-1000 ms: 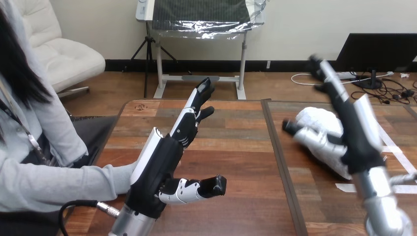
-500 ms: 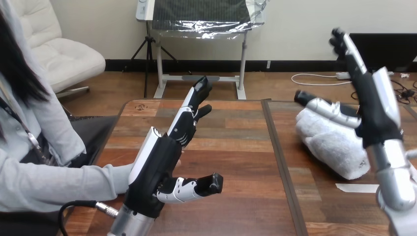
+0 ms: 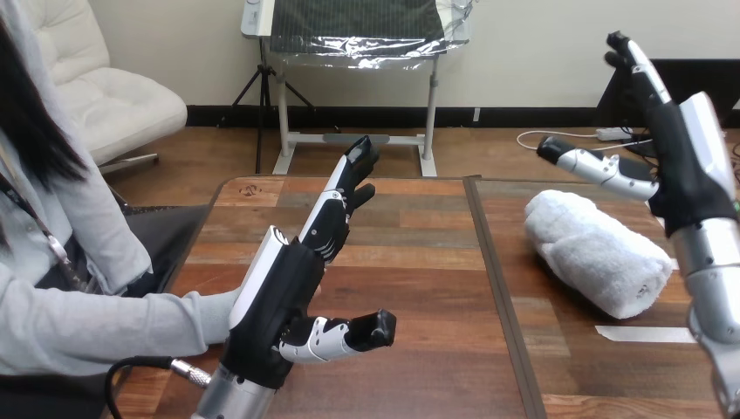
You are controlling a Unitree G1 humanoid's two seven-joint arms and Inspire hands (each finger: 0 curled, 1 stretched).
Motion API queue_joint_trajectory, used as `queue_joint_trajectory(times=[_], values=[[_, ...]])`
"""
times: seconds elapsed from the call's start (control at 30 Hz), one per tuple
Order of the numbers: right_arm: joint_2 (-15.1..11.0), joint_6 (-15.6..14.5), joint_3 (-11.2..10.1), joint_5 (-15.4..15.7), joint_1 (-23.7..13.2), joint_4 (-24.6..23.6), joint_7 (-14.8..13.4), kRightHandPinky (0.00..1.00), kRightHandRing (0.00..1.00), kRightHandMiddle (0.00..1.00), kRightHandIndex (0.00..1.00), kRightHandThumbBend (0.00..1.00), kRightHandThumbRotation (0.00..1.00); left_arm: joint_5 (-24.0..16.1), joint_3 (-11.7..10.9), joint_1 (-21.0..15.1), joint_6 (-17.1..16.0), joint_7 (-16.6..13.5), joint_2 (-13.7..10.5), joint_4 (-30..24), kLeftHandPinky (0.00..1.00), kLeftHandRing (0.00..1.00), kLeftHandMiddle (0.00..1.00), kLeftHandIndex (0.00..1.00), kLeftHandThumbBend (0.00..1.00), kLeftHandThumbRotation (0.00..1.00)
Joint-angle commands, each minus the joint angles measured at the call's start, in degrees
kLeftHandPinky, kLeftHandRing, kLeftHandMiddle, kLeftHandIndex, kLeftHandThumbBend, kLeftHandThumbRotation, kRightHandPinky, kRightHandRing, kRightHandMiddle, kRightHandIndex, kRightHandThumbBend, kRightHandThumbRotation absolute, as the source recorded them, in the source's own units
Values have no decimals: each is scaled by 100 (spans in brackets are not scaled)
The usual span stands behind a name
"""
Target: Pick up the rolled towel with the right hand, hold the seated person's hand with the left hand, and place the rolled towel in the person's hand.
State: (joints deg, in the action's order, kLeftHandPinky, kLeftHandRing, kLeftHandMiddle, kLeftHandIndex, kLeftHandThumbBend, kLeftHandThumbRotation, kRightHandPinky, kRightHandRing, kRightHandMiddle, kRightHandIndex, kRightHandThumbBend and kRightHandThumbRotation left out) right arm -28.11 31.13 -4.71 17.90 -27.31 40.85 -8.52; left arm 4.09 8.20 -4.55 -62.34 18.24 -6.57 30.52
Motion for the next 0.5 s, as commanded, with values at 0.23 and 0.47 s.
queue_joint_trajectory(times=[0.23,0.47], values=[[-363,-258,201,312,-1218,1190,-271,84,94,92,95,100,62,32,-14,-117,10,20,-9,-492,96,100,100,100,100,74],[-432,-391,331,414,-1663,1952,-311,81,92,90,93,100,62,59,9,-99,-20,44,-12,-543,96,100,100,100,100,74]])
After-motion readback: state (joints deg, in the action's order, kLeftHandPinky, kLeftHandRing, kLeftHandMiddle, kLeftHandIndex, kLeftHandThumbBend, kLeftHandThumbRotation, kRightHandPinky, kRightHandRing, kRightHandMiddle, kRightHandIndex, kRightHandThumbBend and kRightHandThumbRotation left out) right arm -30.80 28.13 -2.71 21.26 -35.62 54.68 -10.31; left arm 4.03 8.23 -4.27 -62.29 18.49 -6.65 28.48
